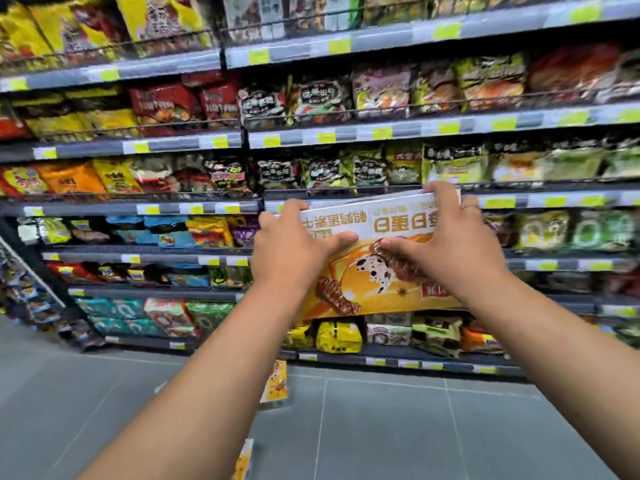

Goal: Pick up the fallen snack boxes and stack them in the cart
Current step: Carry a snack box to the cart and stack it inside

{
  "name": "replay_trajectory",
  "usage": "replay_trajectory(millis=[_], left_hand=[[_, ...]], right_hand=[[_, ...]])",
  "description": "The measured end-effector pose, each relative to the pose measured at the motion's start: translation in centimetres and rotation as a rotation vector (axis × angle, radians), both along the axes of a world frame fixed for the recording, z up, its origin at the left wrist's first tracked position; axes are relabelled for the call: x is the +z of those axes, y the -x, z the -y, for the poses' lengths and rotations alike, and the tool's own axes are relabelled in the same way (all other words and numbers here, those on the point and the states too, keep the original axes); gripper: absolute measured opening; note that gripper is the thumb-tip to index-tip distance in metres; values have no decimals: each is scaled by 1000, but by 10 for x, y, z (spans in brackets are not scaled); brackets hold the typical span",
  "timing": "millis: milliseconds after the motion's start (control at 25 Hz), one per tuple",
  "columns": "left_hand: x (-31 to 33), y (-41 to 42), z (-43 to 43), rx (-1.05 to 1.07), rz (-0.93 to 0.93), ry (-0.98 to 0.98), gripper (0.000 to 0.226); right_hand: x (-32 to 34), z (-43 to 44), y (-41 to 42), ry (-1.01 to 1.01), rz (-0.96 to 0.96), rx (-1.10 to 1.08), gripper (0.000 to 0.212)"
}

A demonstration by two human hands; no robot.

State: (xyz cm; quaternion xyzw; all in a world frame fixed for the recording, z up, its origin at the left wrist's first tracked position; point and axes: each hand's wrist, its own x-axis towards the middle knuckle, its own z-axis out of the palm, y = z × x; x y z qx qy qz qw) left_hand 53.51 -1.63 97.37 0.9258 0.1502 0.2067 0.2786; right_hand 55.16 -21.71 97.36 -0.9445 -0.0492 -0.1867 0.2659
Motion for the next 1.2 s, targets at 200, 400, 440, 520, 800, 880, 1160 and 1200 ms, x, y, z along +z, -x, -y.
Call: replay_trajectory(millis=[200, 400, 440, 520, 800, 880, 1160, 1200], left_hand=[[8, -40, 150, -158, 19, -28, 91], [12, -66, 289, -398, 22, -40, 91], [13, -71, 319, -459, 23, -44, 91], [13, -81, 377, -585, 33, -53, 90], [-3, -114, 571, -980, 31, -59, 87], [-10, -129, 621, -1069, 46, -77, 83], [-31, -206, 804, -1323, 59, -87, 70], [-32, -216, 826, -1354, 69, -104, 71]], right_hand=[[7, 151, -8, -10, 2, -154, 96], [11, 283, 8, -18, -12, -356, 95], [11, 311, 14, -16, -22, -410, 95], [13, 363, 26, -23, -22, -515, 94], [3, 527, 51, -76, -50, -839, 93], [-1, 563, 48, -77, -61, -923, 95], [-24, 705, 1, -123, -45, -1158, 90], [-27, 722, -6, -144, -34, -1183, 89]])
